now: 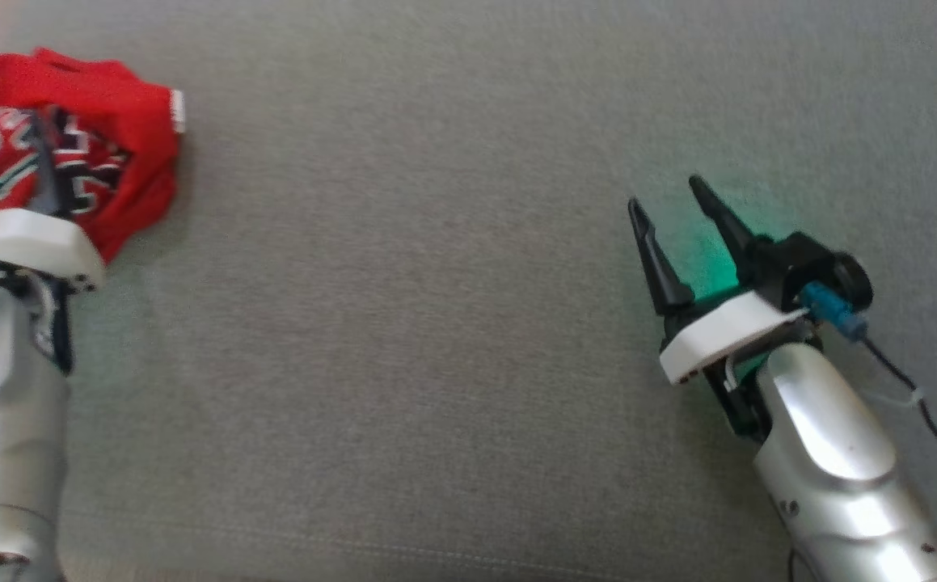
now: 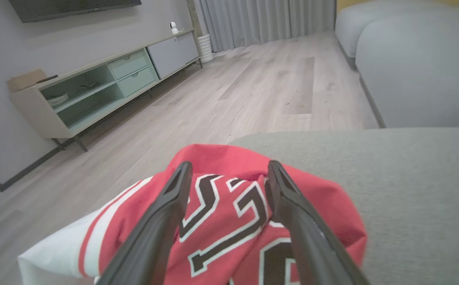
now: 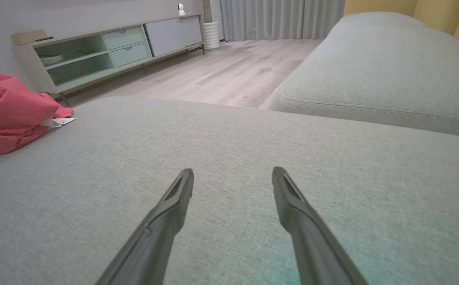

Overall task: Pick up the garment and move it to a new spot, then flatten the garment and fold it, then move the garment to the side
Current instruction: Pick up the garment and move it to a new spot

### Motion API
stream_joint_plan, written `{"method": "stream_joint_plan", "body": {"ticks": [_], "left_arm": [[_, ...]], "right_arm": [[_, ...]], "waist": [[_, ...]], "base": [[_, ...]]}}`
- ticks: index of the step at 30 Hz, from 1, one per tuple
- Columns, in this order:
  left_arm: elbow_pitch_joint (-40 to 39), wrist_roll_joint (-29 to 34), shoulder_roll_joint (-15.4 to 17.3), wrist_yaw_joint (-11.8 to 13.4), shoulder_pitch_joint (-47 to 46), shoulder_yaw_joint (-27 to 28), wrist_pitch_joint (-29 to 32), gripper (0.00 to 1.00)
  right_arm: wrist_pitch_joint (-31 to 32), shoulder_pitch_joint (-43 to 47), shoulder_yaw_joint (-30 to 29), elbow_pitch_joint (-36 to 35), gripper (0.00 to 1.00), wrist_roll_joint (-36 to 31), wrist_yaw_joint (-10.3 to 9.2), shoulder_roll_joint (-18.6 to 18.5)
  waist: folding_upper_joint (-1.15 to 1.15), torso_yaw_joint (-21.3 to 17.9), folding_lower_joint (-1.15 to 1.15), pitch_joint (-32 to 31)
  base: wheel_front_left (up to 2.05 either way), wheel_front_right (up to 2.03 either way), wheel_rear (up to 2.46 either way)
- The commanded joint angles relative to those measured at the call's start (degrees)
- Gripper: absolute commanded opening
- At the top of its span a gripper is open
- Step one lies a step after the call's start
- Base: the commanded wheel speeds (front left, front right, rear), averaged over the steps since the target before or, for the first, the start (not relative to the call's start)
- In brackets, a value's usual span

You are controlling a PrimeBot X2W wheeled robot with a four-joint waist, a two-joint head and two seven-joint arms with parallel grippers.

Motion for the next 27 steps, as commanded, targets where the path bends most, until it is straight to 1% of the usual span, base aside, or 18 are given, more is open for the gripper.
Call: {"method": "stream_joint_plan", "body": {"ticks": [1, 2, 5, 7, 9, 11, 13, 15, 16, 17, 18, 19, 23, 27], "left_arm": [[-0.1, 1.1, 4.3, 1.8, -2.2, 1.6, 0.5, 1.00], [1.3, 1.7, 4.9, 3.2, -2.6, 1.5, 1.2, 1.00], [5.1, 1.3, 5.7, 5.9, -4.0, 2.3, 2.7, 1.00], [7.0, 1.0, 5.7, 7.1, -4.7, 2.6, 3.3, 1.00], [8.5, 0.8, 5.5, 7.7, -5.2, 2.5, 3.5, 1.00], [9.0, 0.8, 5.4, 7.6, -5.4, 2.3, 2.6, 0.00], [8.6, 0.7, 5.1, 7.1, -5.7, 1.9, 1.4, 0.00], [7.0, 0.9, 5.0, 5.9, -6.4, 1.2, 0.4, 0.00], [7.0, 0.9, 5.0, 5.9, -6.4, 1.2, 0.4, 0.00], [4.6, 1.2, 4.5, 4.3, -7.3, 0.1, -0.1, 0.00], [3.2, 1.3, 4.0, 3.4, -7.7, -0.5, -0.2, 0.00], [3.2, 1.3, 4.0, 3.4, -7.7, -0.5, -0.2, 0.00], [-6.1, 0.9, 1.4, -0.2, -8.6, -2.1, -0.3, 0.00], [-13.5, 0.6, -1.9, -3.1, -8.3, -4.7, -0.3, 0.00]], "right_arm": [[-0.6, -1.5, 1.2, -2.3, 1.00, 0.7, -0.04, -0.1], [-0.6, -1.6, 1.1, -2.7, 1.00, 0.8, -0.04, -0.4], [-0.6, -1.6, 0.9, -3.3, 1.00, 1.2, -0.04, -0.8], [-0.6, -1.5, 0.7, -3.4, 1.00, 1.6, -0.04, -1.1], [-0.6, -1.3, 0.6, -3.4, 1.00, 1.8, -0.04, -1.4], [-0.6, -1.1, 0.3, -3.3, 1.00, 1.9, -0.04, -1.5], [-0.6, -0.7, -0.1, -3.1, 1.00, 2.1, -0.04, -1.3], [-0.6, -0.3, -0.6, -3.0, 1.00, 2.2, -0.04, -0.9], [-0.6, -0.3, -0.6, -3.0, 1.00, 2.2, -0.04, -0.9], [-0.6, 0.3, -1.1, -2.9, 1.00, 2.3, -0.04, -0.4], [-0.6, 0.7, -1.4, -2.8, 1.00, 2.4, -0.04, 0.0], [-0.6, 0.7, -1.4, -2.8, 1.00, 2.4, -0.04, 0.0], [-0.6, 2.3, -2.2, -2.4, 1.00, 2.7, -0.04, 1.4], [-0.6, 3.7, -2.9, -2.3, 1.00, 3.2, -0.04, 2.6]], "waist": [[0.00, -2.3, -0.01, 2.7], [0.00, -2.7, -0.01, 3.2], [0.00, -3.8, -0.01, 4.2], [0.00, -4.2, -0.01, 4.6], [0.00, -4.5, -0.01, 4.7], [0.00, -4.7, -0.01, 4.5], [0.00, -5.0, -0.01, 3.6], [0.00, -5.3, -0.01, 2.5], [0.00, -5.3, -0.01, 2.5], [0.00, -5.7, -0.01, 0.9], [0.00, -6.0, -0.01, 0.0], [0.00, -6.0, -0.01, 0.0], [0.00, -8.0, -0.01, -3.3], [0.00, -11.6, -0.01, -6.1]], "base": [[0.00, 0.00, 0.00], [0.00, 0.00, 0.00], [0.00, 0.00, 0.00], [0.00, 0.00, 0.00], [0.00, 0.00, 0.00], [0.00, 0.00, 0.00], [0.00, 0.00, 0.00], [0.00, 0.00, 0.00], [0.00, 0.00, 0.00], [0.00, 0.00, 0.00], [0.00, 0.00, 0.00], [0.00, 0.00, 0.00], [0.00, 0.00, 0.00], [0.00, 0.00, 0.00]]}}
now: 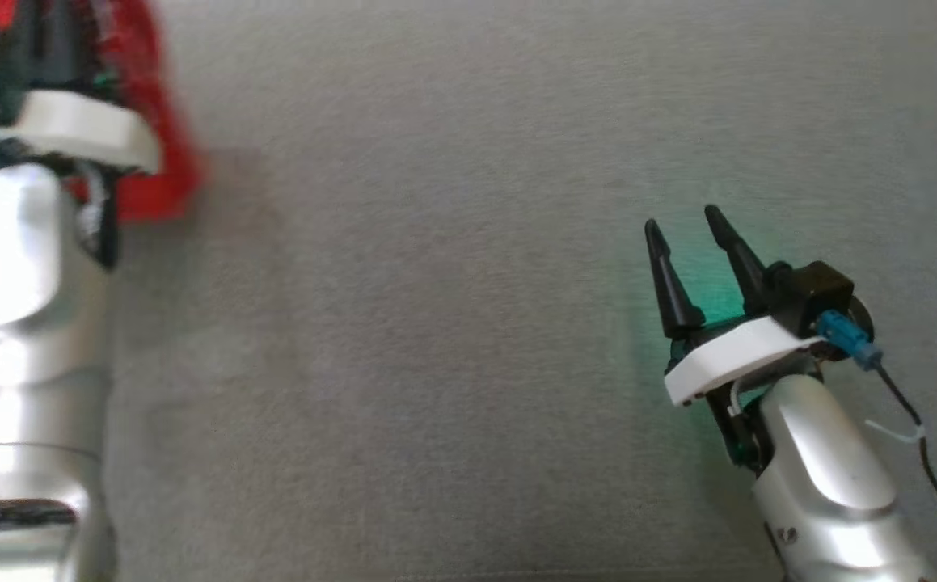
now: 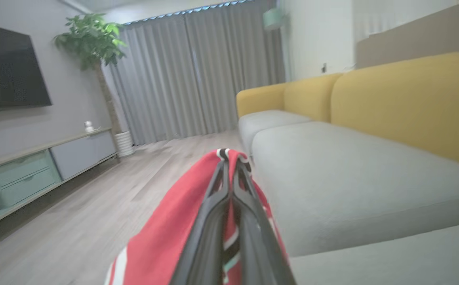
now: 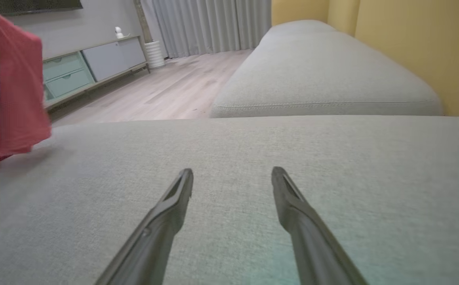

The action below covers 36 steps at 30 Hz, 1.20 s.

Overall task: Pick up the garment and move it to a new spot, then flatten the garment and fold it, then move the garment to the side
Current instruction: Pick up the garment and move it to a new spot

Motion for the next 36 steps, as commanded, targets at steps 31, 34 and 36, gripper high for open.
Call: {"method": "stream_joint_plan", "body": {"ticks": [31, 34, 36], "left_arm": [[-14.2, -10.4, -9.4, 4.0, 32.0, -6.1, -0.4, 1.00], [-15.8, -9.9, -9.4, 4.4, 35.6, -4.1, -0.4, 1.00], [-17.6, -9.3, -9.4, 4.7, 38.8, -2.1, -0.4, 1.00]], "right_arm": [[-0.6, 5.3, 4.8, 0.0, 1.00, 3.9, -0.04, 2.0], [-0.6, 5.9, 3.8, 0.1, 1.00, 3.6, -0.04, 2.0], [-0.6, 6.6, 2.8, 0.2, 1.00, 3.3, -0.04, 2.0]], "waist": [[0.00, -18.6, 0.01, -11.0], [0.00, -17.1, 0.01, -11.5], [0.00, -15.7, 0.01, -12.0]], "base": [[0.00, 0.00, 0.00], [0.00, 0.00, 0.00], [0.00, 0.00, 0.00]]}}
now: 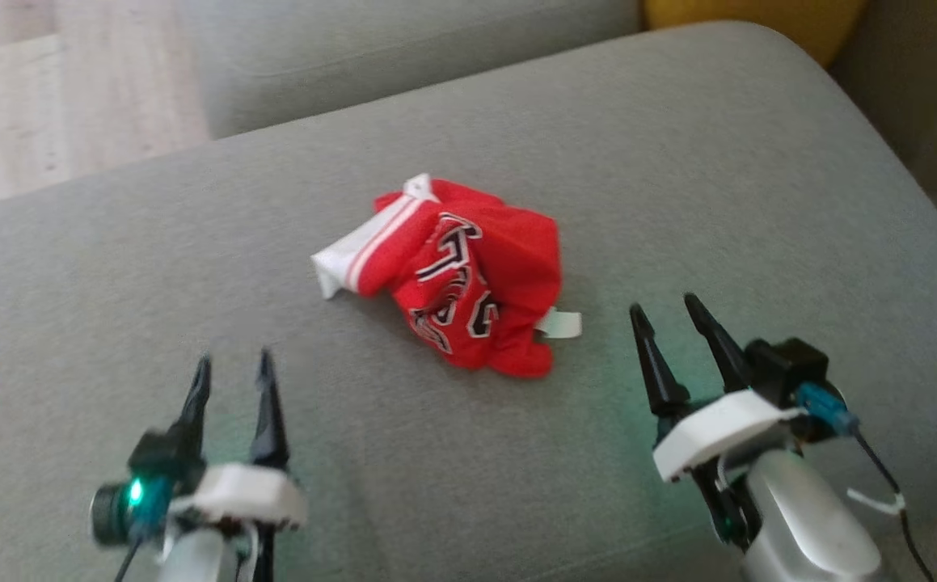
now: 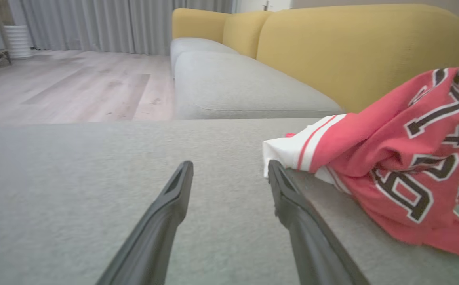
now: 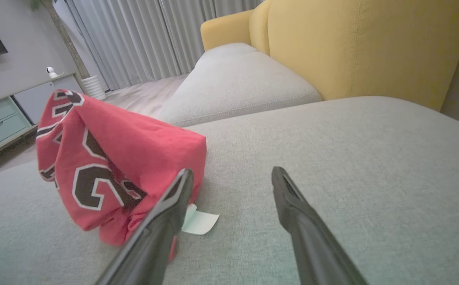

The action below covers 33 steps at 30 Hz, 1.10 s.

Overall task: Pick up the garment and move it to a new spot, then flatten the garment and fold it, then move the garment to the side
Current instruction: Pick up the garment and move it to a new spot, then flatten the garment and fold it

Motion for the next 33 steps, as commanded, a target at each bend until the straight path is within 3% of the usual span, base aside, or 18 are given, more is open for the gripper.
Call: {"method": "stream_joint_plan", "body": {"ticks": [1, 7, 14, 25, 33], "left_arm": [[-3.1, 0.9, 1.0, 0.6, -0.5, 2.8, -0.3, 1.00], [-7.5, 2.6, 0.9, 0.4, 7.5, 6.5, -0.3, 1.00], [-9.9, -0.4, 0.8, 0.7, 12.7, 4.3, -0.3, 1.00], [-9.1, -0.8, 0.8, 0.7, 11.7, 1.1, -0.3, 1.00], [-8.4, -0.5, 0.8, 1.0, 12.1, 0.7, -0.3, 1.00]], "right_arm": [[-0.6, 0.2, 0.5, -1.4, 1.00, -0.5, -0.04, 0.8], [-0.6, 2.5, -1.6, -0.7, 1.00, -1.3, -0.04, 0.8], [-0.6, 4.4, -2.2, 0.8, 1.00, -2.0, -0.04, 0.8], [-0.6, 0.9, 3.1, 10.1, 1.00, -1.3, -0.04, 0.8], [-0.6, -2.3, 2.3, 15.2, 1.00, -2.0, -0.04, 0.8]], "waist": [[0.00, 2.1, 0.00, -1.2], [0.00, 4.8, 0.00, -2.6], [0.00, 6.2, 0.00, -3.4], [0.00, 10.8, 0.00, -2.3], [0.00, 15.3, 0.00, -1.0]], "base": [[0.00, 0.00, 0.00], [0.00, 0.00, 0.00], [0.00, 0.00, 0.00], [0.00, 0.00, 0.00], [0.00, 0.00, 0.00]]}}
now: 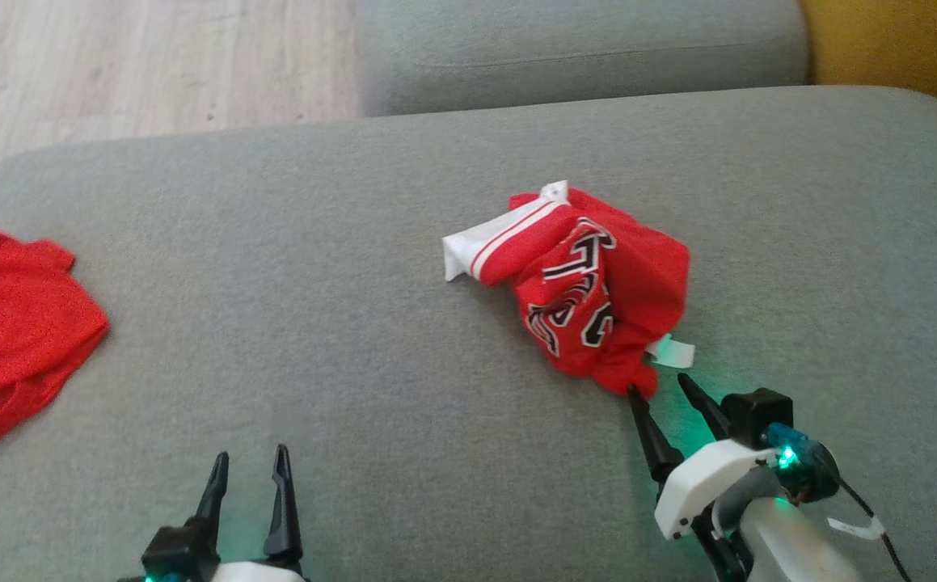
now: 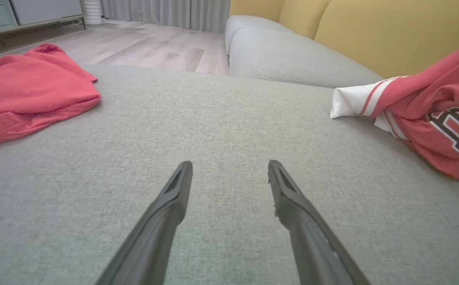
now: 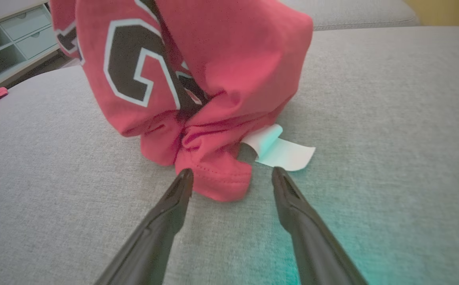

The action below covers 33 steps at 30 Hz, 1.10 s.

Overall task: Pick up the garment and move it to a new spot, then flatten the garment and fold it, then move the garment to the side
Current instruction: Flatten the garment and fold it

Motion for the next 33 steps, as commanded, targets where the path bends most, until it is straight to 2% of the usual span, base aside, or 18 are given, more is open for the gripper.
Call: {"method": "stream_joint_plan", "body": {"ticks": [1, 4, 5, 6, 7, 8, 11, 14, 19, 24, 29, 33], "left_arm": [[-1.4, 0.3, 0.5, 0.5, -2.5, 1.6, -0.3, 1.00], [-1.3, 0.4, 0.5, 0.3, -2.6, 1.9, -0.3, 1.00], [-1.3, 0.4, 0.5, 0.3, -2.6, 2.0, -0.3, 1.00], [-1.3, 0.3, 0.5, 0.4, -2.7, 2.0, -0.3, 1.00], [-1.3, 0.3, 0.5, 0.4, -2.7, 2.0, -0.3, 1.00], [-1.3, 0.1, 0.5, 0.5, -2.8, 2.0, -0.3, 1.00], [-1.5, -0.1, 0.5, 0.7, -3.2, 2.0, -0.3, 1.00], [-1.6, 0.0, 0.5, 0.6, -3.5, 2.2, -0.3, 1.00], [-1.8, -0.6, 0.5, 0.7, -2.5, 2.9, -0.3, 1.00], [-1.9, -2.0, 0.5, 0.9, -1.7, 2.8, -0.3, 1.00], [-1.6, -3.1, 0.5, 1.0, -1.9, 1.5, -0.3, 1.00], [-1.4, -3.6, 0.5, 1.1, -2.1, 1.1, -0.3, 1.00]], "right_arm": [[-0.6, -2.4, 0.4, -0.4, 1.00, -0.5, -0.04, 0.5], [-0.6, -2.7, -0.1, 0.3, 1.00, -0.7, -0.04, 0.5], [-0.6, -2.8, -0.2, 0.5, 0.86, -0.7, -0.04, 0.5], [-0.6, -2.9, -0.4, 0.5, 0.40, -0.5, -0.04, 0.5], [-0.6, -2.9, -0.4, 0.5, 0.40, -0.5, -0.04, 0.5], [-0.6, -3.0, -0.6, 0.5, 0.00, -0.3, -0.04, 0.5], [-0.6, -3.1, -1.6, -0.2, 0.00, 0.4, -0.04, 0.5], [-0.6, -2.9, -3.8, -4.2, 0.00, 1.5, -0.04, 0.5], [-0.6, -3.0, -10.4, -18.0, 0.00, 3.2, -0.04, -0.3], [-0.6, -8.8, -15.1, -32.1, 0.00, 2.9, -0.04, -4.9], [-0.6, -18.7, -13.7, -37.3, 0.00, 2.9, -0.04, -10.9], [-0.6, -26.7, -7.4, -36.6, 0.00, 2.3, -0.04, -14.0]], "waist": [[0.00, 1.5, 0.00, 1.0], [0.00, 2.2, 0.00, 1.5], [0.00, 2.3, 0.00, 1.7], [0.00, 2.4, 0.00, 1.9], [0.00, 2.4, 0.00, 1.9], [0.00, 2.5, 0.00, 2.0], [0.00, 2.5, 0.00, 2.3], [0.00, 2.0, 0.00, 1.9], [0.00, -0.1, 0.00, -0.1], [0.00, -2.3, 0.00, -1.5], [0.00, -2.4, 0.00, -2.2], [0.00, -1.1, 0.00, -2.6]], "base": [[0.00, 0.00, 0.00], [0.00, 0.00, 0.00], [0.00, 0.00, 0.00], [0.00, 0.00, 0.00], [0.00, 0.00, 0.00], [0.00, 0.00, 0.00], [0.00, 0.00, 0.00], [0.00, 0.00, 0.00], [0.00, 0.00, 0.00], [0.00, 0.00, 0.00], [0.00, 0.00, 0.00], [0.00, 0.00, 0.00]]}}
